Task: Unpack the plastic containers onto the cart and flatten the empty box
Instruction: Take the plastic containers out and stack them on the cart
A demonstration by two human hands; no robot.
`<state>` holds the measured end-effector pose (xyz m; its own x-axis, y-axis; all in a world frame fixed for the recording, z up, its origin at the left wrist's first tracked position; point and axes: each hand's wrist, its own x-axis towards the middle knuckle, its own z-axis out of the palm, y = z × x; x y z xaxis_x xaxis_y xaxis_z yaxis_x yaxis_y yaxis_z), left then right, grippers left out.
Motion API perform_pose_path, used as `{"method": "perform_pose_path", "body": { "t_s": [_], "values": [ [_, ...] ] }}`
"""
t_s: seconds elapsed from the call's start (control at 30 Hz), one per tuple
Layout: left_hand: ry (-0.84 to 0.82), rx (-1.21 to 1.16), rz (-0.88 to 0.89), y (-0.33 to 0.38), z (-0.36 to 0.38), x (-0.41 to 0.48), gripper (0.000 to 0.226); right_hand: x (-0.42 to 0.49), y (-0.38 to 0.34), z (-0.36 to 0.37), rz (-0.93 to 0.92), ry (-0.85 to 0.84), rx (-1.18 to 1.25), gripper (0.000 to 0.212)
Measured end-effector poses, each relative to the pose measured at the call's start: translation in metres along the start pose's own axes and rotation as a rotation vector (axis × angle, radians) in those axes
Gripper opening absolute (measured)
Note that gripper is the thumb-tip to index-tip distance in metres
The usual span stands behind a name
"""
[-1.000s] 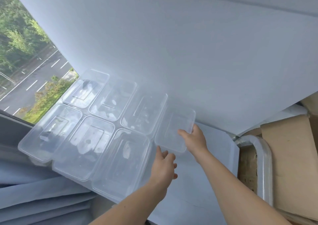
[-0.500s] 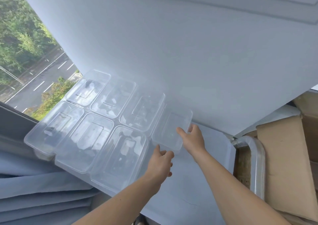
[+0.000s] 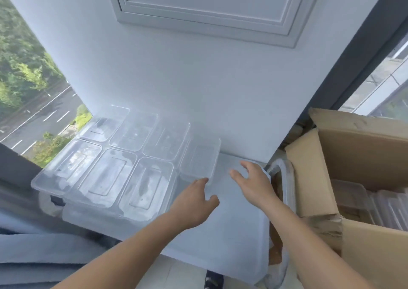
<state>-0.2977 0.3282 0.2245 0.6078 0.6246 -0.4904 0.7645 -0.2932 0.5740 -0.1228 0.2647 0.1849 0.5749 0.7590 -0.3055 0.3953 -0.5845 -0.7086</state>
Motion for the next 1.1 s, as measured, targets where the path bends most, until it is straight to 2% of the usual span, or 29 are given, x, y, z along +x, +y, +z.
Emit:
{"method": "perform_pose_path", "body": {
  "t_s": [0.13, 0.3, 0.7, 0.97, 1.1],
  "values": [
    [0.019, 0.21, 0.158, -0.004, -0.001, -0.017, 0.063, -0.056, 0.003, -0.019, -0.006, 0.084, -0.071, 0.064],
    [0.011, 0.379, 0.304, -0.008, 0.007, -0.044, 0.064, -0.141, 0.003, -0.019, 0.024, 0.076, -0.196, 0.065],
    [-0.084, 0.446, 0.634, 0.063, 0.048, -0.119, 0.061, -0.293, 0.024, -0.058, 0.167, 0.211, -0.236, 0.064],
    [-0.087, 0.501, 0.781, 0.143, 0.116, -0.144, 0.051, -0.342, 0.092, -0.115, 0.171, 0.279, -0.207, 0.064],
    [-0.076, 0.539, 0.766, 0.185, 0.163, -0.149, 0.058, -0.365, 0.139, -0.159, 0.158, 0.272, -0.198, 0.068]
  ]
}}
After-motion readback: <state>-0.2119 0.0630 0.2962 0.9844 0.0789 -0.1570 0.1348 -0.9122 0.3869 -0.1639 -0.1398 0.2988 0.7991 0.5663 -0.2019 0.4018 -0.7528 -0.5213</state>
